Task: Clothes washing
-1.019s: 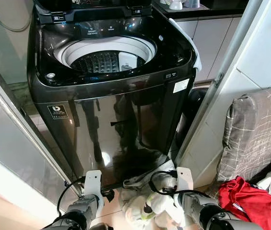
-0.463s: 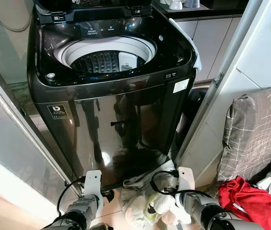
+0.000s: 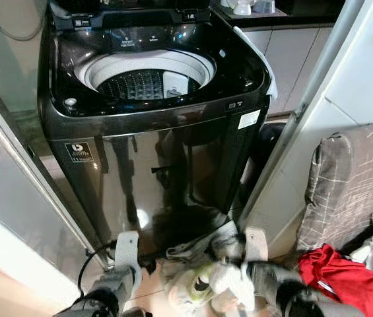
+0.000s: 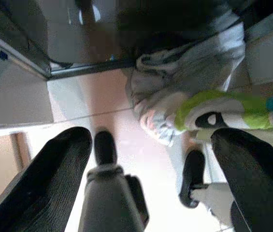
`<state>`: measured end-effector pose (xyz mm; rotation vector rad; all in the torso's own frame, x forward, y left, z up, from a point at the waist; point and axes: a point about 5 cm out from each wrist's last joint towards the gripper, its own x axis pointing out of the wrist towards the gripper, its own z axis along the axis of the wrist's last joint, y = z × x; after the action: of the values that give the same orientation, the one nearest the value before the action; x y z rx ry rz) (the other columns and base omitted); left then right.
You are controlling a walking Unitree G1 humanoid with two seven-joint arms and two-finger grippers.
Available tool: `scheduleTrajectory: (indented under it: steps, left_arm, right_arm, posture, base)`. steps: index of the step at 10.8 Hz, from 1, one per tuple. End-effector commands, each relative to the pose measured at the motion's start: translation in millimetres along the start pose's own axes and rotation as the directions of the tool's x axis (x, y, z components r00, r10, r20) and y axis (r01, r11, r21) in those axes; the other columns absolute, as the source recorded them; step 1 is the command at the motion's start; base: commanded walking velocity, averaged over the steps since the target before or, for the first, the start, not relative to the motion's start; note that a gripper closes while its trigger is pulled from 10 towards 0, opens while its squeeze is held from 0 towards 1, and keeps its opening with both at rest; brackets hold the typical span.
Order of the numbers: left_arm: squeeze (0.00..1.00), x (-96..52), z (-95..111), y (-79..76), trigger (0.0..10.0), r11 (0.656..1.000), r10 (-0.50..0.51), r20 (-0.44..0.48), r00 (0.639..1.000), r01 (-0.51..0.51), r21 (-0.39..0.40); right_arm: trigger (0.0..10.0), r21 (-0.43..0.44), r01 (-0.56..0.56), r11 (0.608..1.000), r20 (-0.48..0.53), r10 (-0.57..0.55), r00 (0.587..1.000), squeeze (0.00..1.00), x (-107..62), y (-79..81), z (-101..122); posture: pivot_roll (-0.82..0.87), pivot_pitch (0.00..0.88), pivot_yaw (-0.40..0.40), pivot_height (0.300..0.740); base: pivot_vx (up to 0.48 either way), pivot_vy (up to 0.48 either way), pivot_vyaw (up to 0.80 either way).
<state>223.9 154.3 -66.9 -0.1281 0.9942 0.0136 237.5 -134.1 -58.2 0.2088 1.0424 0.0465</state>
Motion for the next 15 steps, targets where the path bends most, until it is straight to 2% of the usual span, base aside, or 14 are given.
scheduleTrajectory:
  steps: [1,3,6,8,9,11,15]
  left_arm:
    - [0.0,0.2,-2,-2.7,10.0,1.0,-0.001,-0.021,1.0,0.001,0.007]
    - [0.0,0.1,-4,-2.1,10.0,1.0,0.003,-0.028,1.0,-0.003,0.021]
    - [0.0,0.0,-3,-0.7,10.0,0.998,0.009,-0.026,1.0,-0.007,0.064]
    - [0.0,0.0,-1,0.3,10.0,0.998,0.013,-0.02,1.0,-0.011,0.065]
    - [0.0,-0.2,-7,-1.9,10.0,0.999,-0.029,-0.067,0.997,0.027,-0.027]
    - [0.0,0.0,-4,-1.4,10.0,1.0,-0.013,-0.043,0.999,0.013,-0.01]
    - [0.0,0.3,-4,-5.1,10.0,0.997,-0.006,-0.043,0.999,0.009,0.082]
  right_arm:
    - [10.0,0.007,0.008,1.0,0.02,-0.008,1.0,0.0,-0.9,-2.8,7]
    - [10.0,0.04,0.004,0.999,0.018,-0.005,1.0,0.0,-0.4,-0.5,5]
    - [10.0,0.013,0.004,1.0,0.005,-0.004,1.0,0.0,0.2,1.0,0]
    - [10.0,0.008,0.0,1.0,0.006,0.0,1.0,0.0,0.4,3.0,0]
    - [10.0,0.01,0.0,1.0,0.006,0.0,1.0,0.0,0.4,3.0,-1]
    - [10.0,0.006,0.006,1.0,0.007,-0.006,1.0,0.0,0.1,0.7,0]
    - [10.0,-0.006,0.023,1.0,0.006,-0.023,1.0,0.0,-0.9,-7.3,0]
  posture:
    - [-0.07,0.0,-0.047,0.732]
    - [-0.07,0.0,-0.04,0.732]
    - [-0.08,0.0,-0.022,0.732]
    - [-0.07,0.0,-0.018,0.732]
    - [-0.08,0.0,-0.016,0.732]
    - [-0.09,0.0,-0.02,0.732]
    - [-0.11,0.0,-0.015,0.732]
  base:
    - [0.0,0.0,0.0]
    - [0.0,0.0,0.0]
    - [0.0,0.0,0.0]
    - [0.0,0.0,0.0]
    - [0.0,0.0,0.0]
    - [0.0,0.0,0.0]
    - [0.0,0.0,0.0]
